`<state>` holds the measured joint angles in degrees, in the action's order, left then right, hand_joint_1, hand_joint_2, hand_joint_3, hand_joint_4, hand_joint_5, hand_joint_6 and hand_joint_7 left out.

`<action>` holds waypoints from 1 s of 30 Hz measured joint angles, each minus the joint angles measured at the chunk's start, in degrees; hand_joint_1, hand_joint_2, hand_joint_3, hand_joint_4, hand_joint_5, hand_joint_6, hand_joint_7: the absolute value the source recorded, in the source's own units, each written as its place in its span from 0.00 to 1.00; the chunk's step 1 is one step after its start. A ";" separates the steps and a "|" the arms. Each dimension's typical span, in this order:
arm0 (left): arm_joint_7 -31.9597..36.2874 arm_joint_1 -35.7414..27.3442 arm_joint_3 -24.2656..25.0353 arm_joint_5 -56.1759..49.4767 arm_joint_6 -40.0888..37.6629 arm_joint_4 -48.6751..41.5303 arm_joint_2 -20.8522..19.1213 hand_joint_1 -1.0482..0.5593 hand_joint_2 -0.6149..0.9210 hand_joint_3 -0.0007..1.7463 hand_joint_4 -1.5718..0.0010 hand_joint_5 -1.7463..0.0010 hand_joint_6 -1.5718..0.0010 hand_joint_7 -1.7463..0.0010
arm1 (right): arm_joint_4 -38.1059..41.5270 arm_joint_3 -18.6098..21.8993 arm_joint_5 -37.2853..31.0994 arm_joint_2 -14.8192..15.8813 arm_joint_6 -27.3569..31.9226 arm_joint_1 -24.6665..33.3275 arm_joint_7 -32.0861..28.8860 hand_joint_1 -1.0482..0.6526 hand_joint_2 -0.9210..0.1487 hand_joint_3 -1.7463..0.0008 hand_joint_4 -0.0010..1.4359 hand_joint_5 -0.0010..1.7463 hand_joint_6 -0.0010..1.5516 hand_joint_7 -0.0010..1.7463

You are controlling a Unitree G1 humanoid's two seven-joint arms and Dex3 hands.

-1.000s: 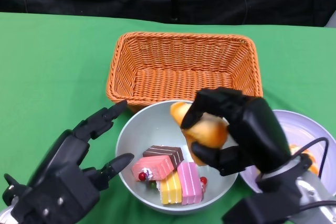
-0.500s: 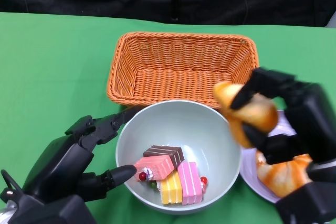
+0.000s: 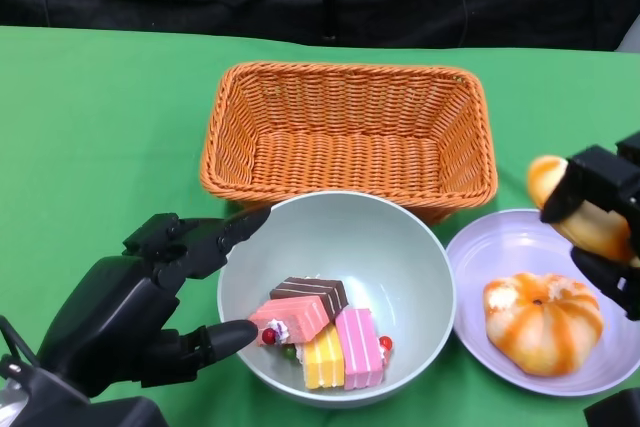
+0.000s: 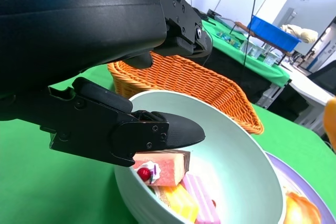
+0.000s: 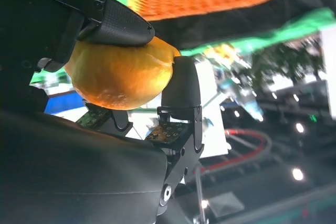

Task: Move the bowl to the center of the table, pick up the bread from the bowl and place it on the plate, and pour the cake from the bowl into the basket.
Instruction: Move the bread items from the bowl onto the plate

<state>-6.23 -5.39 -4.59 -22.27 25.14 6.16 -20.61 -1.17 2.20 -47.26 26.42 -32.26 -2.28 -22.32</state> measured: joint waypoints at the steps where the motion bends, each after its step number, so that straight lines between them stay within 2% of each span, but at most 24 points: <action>1: 0.00 0.02 0.00 0.00 0.05 -0.13 0.00 0.28 1.00 0.23 1.00 0.57 0.80 0.98 | 0.75 -0.39 -0.83 0.42 0.49 -0.04 -0.03 0.51 0.69 0.12 0.70 1.00 0.51 0.98; 5: 0.02 0.10 0.02 0.00 0.14 -0.57 0.02 0.29 1.00 0.22 1.00 0.57 0.80 0.98 | 4.01 -2.51 -2.96 1.72 1.80 -0.38 -0.11 0.51 0.68 0.14 0.69 1.00 0.51 0.97; 8: -0.03 0.12 -0.02 0.00 0.01 -0.53 0.03 0.29 1.00 0.23 1.00 0.57 0.81 0.98 | 6.10 -4.58 -4.26 2.42 3.64 -1.82 1.00 0.50 0.58 0.25 0.64 1.00 0.53 0.88; 9: -0.06 0.13 -0.05 0.00 -0.02 -0.53 0.01 0.29 1.00 0.23 1.00 0.58 0.81 0.98 | 6.71 -5.23 -4.52 2.82 4.58 -2.29 2.20 0.46 0.46 0.36 0.59 0.96 0.53 0.68; 10: -0.08 0.13 -0.07 -0.02 0.00 -0.53 -0.01 0.29 1.00 0.23 1.00 0.58 0.81 0.98 | 7.02 -5.84 -4.64 3.33 5.56 -2.52 3.82 0.44 0.37 0.45 0.56 0.93 0.55 0.54; 11: -0.09 0.12 -0.09 -0.08 0.03 -0.53 -0.07 0.29 1.00 0.23 1.00 0.58 0.81 0.98 | 7.21 -6.50 -4.68 3.73 6.58 -2.65 5.43 0.43 0.32 0.50 0.54 0.92 0.56 0.46; 12: -0.09 0.10 -0.09 -0.19 0.07 -0.53 -0.17 0.28 1.00 0.23 1.00 0.58 0.80 0.98 | 7.29 -7.13 -4.60 4.04 7.56 -2.81 7.46 0.37 0.17 0.64 0.48 0.74 0.48 0.33; 13: -0.09 0.09 -0.11 -0.40 0.15 -0.54 -0.28 0.28 1.00 0.23 1.00 0.59 0.80 0.98 | 7.25 -7.73 -4.38 4.40 8.64 -3.00 10.17 0.30 0.07 0.75 0.43 0.51 0.41 0.18; 14: -0.09 0.09 -0.13 -0.48 0.23 -0.53 -0.39 0.28 1.00 0.23 1.00 0.59 0.80 0.98 | 7.20 -8.30 -4.12 4.77 9.76 -3.08 12.91 0.28 0.04 0.79 0.42 0.41 0.37 0.11; 15: -0.09 0.08 -0.13 -0.50 0.27 -0.53 -0.52 0.28 1.00 0.23 1.00 0.59 0.80 0.98 | 7.16 -8.83 -3.69 5.12 10.73 -3.09 14.99 0.24 0.01 0.82 0.35 0.32 0.30 0.05; 18: -0.10 0.00 -0.13 -0.95 0.37 -0.51 -1.09 0.28 1.00 0.23 1.00 0.59 0.80 0.98 | 6.25 -9.35 -2.61 5.45 12.94 -3.06 19.25 0.20 0.00 0.83 0.26 0.24 0.19 0.01; 20: -0.09 0.00 -0.14 -1.26 1.02 -0.50 -1.40 0.28 1.00 0.23 1.00 0.59 0.80 0.98 | 4.49 -9.48 -2.47 5.51 14.65 -2.87 21.38 0.17 0.00 0.82 0.24 0.22 0.14 0.00; 25: -0.46 0.03 -0.17 -2.53 2.79 0.25 -3.26 0.29 1.00 0.19 1.00 0.59 0.79 0.98 | 0.24 -9.86 -2.49 5.58 17.72 -1.77 25.25 0.15 0.00 0.80 0.27 0.23 0.10 0.00; 30: -1.07 0.96 -0.16 -5.04 7.61 0.65 -7.27 0.25 1.00 0.15 1.00 0.59 0.79 0.98 | -2.69 -9.95 -2.49 5.58 19.57 -0.10 26.48 0.13 0.00 0.78 0.29 0.22 0.08 0.00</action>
<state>-7.30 -4.43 -4.75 -27.31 32.75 6.82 -27.88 -3.85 -7.75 -49.75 32.00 -12.68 -2.38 4.16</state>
